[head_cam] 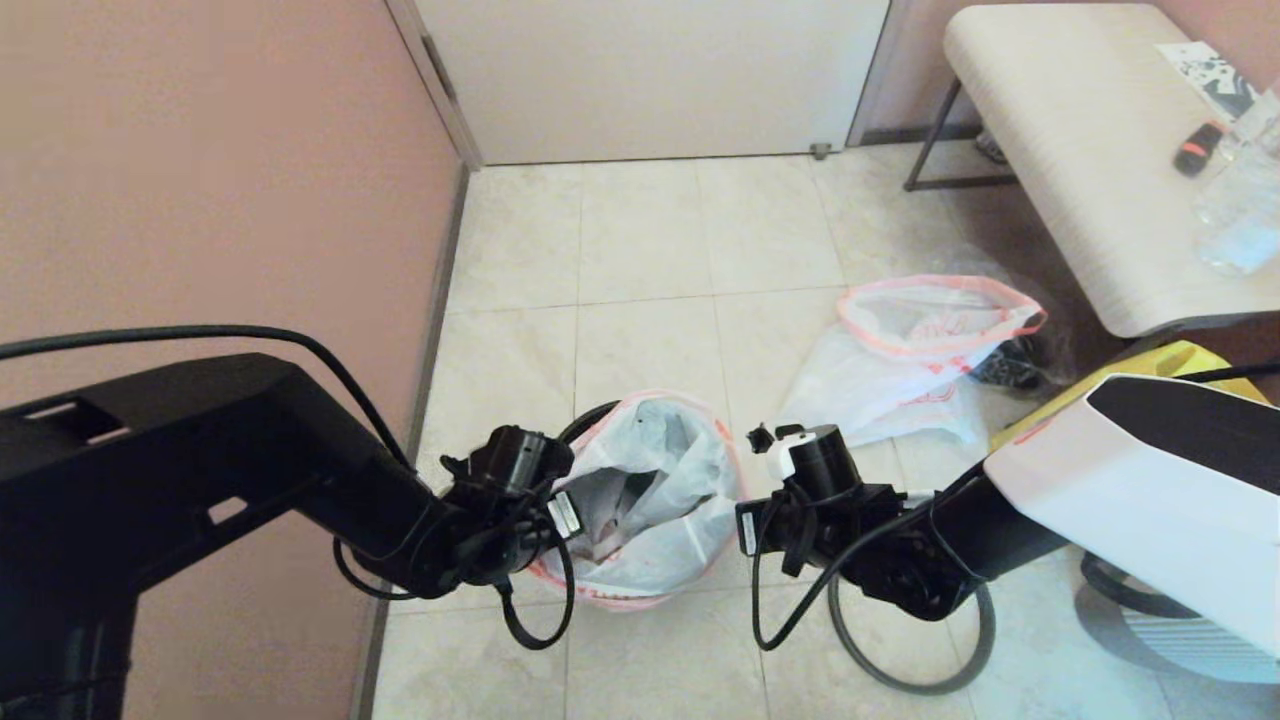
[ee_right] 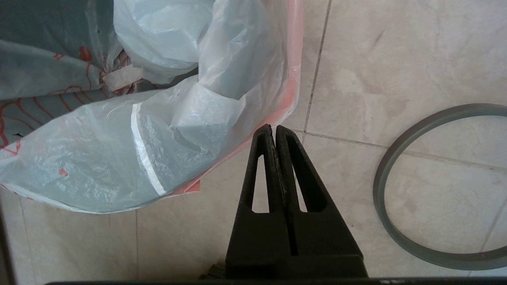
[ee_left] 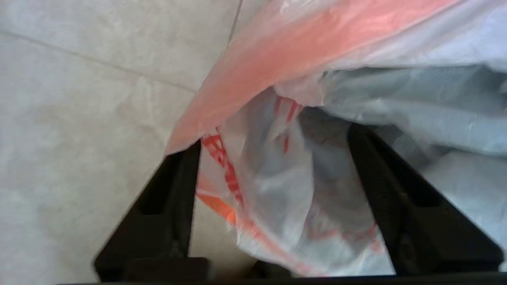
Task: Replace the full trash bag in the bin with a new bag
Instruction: Put the new garbage bag on the trash can
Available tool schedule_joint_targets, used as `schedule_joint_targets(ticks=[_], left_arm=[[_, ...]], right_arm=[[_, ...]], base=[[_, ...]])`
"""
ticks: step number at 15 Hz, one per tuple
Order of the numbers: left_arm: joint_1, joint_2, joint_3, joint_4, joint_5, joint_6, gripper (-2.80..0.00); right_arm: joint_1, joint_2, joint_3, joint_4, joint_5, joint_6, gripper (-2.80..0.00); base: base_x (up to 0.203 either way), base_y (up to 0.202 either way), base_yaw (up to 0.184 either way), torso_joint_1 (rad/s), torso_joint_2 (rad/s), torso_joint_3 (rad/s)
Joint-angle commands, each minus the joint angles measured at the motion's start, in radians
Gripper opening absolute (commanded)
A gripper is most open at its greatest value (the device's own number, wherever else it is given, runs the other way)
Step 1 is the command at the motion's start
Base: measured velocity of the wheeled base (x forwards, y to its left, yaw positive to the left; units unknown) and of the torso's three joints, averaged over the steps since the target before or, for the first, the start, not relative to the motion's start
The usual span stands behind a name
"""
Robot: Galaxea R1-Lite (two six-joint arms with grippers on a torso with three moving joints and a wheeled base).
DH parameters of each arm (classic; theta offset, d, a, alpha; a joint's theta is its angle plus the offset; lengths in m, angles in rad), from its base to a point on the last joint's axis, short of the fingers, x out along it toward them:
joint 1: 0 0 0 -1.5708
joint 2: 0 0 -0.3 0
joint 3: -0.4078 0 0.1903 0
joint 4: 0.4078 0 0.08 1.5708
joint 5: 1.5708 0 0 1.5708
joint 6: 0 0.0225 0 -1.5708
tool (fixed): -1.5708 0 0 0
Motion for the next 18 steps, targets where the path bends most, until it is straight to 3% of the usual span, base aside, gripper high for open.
schedule_joint_targets(ticks=[1, 8, 9, 10, 13, 15, 18], left_arm=[[-0.001, -0.053, 0.022, 0.022, -0.002, 0.001, 0.00], [-0.012, -0.173, 0.037, 0.082, -0.067, 0.001, 0.00], [-0.015, -0.193, 0.046, 0.083, -0.088, 0.002, -0.54], [-0.028, -0.210, 0.060, 0.082, -0.106, 0.003, -2.80], [-0.041, -0.180, 0.049, 0.069, -0.121, 0.036, -2.80], [-0.030, -0.129, 0.022, -0.010, -0.125, 0.072, -2.80], [-0.010, -0.140, 0.015, -0.046, -0.108, 0.185, -2.80]], right_arm=[[-0.001, 0.013, -0.001, -0.005, -0.004, 0.001, -2.80], [-0.001, 0.016, 0.000, -0.008, -0.007, 0.003, -2.80], [-0.003, 0.018, 0.000, -0.008, -0.007, 0.004, -2.80], [-0.003, 0.023, 0.000, -0.009, -0.007, 0.005, -2.80], [-0.004, 0.025, -0.007, -0.011, -0.007, 0.006, -2.80], [-0.004, 0.022, -0.003, -0.034, -0.006, 0.007, -2.80], [-0.009, 0.009, 0.010, -0.054, -0.005, 0.006, -2.80]], base=[[0.000, 0.000, 0.000, 0.000, 0.00, 0.000], [0.000, 0.000, 0.000, 0.000, 0.00, 0.000], [0.000, 0.000, 0.000, 0.000, 0.00, 0.000], [0.000, 0.000, 0.000, 0.000, 0.00, 0.000], [0.000, 0.000, 0.000, 0.000, 0.00, 0.000], [0.000, 0.000, 0.000, 0.000, 0.00, 0.000], [0.000, 0.000, 0.000, 0.000, 0.00, 0.000]])
